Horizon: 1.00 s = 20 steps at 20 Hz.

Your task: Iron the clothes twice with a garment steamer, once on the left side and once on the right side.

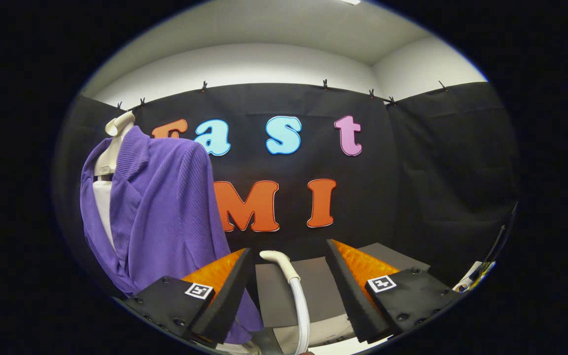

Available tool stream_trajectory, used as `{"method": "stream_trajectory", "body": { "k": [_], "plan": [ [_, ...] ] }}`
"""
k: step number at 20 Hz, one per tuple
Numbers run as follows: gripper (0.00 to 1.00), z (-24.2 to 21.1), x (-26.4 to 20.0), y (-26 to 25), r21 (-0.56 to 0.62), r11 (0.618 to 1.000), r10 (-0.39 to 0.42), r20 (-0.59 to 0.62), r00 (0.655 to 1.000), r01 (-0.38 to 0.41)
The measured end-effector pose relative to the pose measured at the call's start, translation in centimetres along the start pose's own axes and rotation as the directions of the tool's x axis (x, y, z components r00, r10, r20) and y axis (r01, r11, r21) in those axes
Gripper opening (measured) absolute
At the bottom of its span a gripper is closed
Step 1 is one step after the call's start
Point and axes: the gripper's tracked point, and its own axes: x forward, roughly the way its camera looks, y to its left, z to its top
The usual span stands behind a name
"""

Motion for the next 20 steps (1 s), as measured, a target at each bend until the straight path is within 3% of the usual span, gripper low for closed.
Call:
{"method": "stream_trajectory", "body": {
  "k": [8,10,15,20],
  "plan": [
    [0.99,-5.2,12.2,-0.2,0.002,0.996,0.089,-0.126,0.988,-0.089],
    [0.99,-7.6,14.9,0.3,0.019,0.993,0.118,-0.185,0.976,-0.117],
    [0.99,-12.4,19.9,-0.4,-0.026,0.993,0.103,-0.297,0.949,-0.116],
    [0.99,-17.2,22.5,-0.6,0.017,0.993,0.110,-0.427,0.898,-0.114]
  ]
}}
